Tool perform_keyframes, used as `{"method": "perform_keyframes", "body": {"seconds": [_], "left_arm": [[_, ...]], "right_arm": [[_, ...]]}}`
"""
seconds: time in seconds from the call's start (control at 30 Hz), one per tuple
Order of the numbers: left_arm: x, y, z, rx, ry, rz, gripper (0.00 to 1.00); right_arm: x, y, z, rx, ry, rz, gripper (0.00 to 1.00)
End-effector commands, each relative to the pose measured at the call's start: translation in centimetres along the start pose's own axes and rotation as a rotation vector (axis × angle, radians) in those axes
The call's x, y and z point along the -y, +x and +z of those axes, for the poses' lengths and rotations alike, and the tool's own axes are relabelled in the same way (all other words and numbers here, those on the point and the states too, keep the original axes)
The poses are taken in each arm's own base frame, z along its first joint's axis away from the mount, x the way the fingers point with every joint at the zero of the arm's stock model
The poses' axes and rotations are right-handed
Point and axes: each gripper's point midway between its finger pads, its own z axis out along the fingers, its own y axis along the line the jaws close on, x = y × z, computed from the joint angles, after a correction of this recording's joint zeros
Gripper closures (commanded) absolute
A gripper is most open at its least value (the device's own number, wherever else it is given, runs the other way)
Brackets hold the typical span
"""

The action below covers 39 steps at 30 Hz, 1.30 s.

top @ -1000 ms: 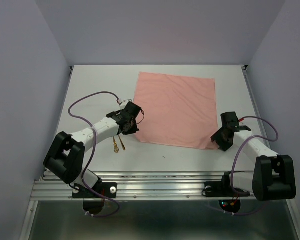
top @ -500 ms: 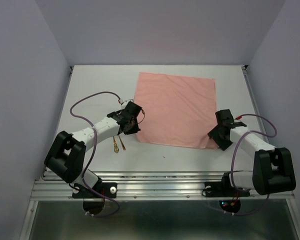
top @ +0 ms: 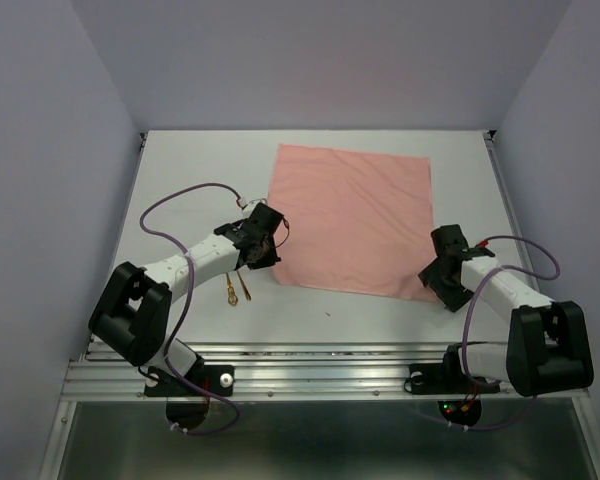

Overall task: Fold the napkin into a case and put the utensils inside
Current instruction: Pick up the flattened napkin from the center of the board, then fold and flatten the napkin at the center of the board.

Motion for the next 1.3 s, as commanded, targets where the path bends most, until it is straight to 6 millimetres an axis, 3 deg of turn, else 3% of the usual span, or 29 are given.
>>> {"method": "perform_keyframes", "body": {"seconds": [0.0,0.13,0.3,0.43,0.57,0.9,1.03,1.07,1.13,1.17,1.2,1.23,1.27], "left_arm": [[0.5,-1.2,-0.9,0.043,0.015,0.007,1.0],[0.2,-1.3,-0.9,0.046,0.004,0.011,1.0],[0.0,-1.3,-1.0,0.047,-0.005,0.012,1.0],[0.0,-1.2,-1.0,0.046,0.0,0.009,1.0],[-0.1,-1.2,-1.0,0.046,-0.008,0.011,1.0],[-0.2,-1.6,-1.8,0.06,-0.002,0.01,1.0],[0.4,-3.8,-3.8,0.115,0.004,0.014,1.0],[0.4,-4.3,-4.4,0.129,0.005,0.01,1.0],[1.3,-6.7,-6.5,0.188,0.054,-0.006,1.0],[2.5,-8.5,-8.4,0.226,0.116,-0.013,1.0],[2.9,-9.5,-9.1,0.242,0.138,-0.018,1.0],[2.9,-11.0,-10.4,0.278,0.154,-0.036,1.0],[3.8,-13.5,-12.8,0.343,0.189,-0.049,1.0]], "right_arm": [[1.1,2.4,0.7,-0.072,0.002,-0.001,0.28],[0.1,2.9,1.0,-0.099,-0.054,-0.017,0.42],[-0.2,2.9,1.2,-0.099,-0.054,-0.032,0.48],[-0.4,2.7,1.0,-0.096,-0.063,-0.025,0.62],[-0.5,2.2,0.4,-0.079,-0.074,-0.015,0.67],[-1.5,0.2,-2.2,-0.02,-0.142,0.013,0.96],[-3.7,-2.8,-5.7,0.059,-0.24,-0.023,0.99],[-5.2,-4.9,-8.1,0.115,-0.305,-0.009,0.99],[-6.0,-7.5,-10.6,0.199,-0.334,-0.021,0.99],[-7.1,-9.9,-13.5,0.27,-0.385,-0.001,0.99],[-7.6,-11.0,-14.9,0.304,-0.408,-0.002,0.99],[-8.0,-12.2,-16.3,0.345,-0.427,-0.016,0.99],[-9.1,-14.3,-19.3,0.404,-0.48,0.001,0.99]]}}
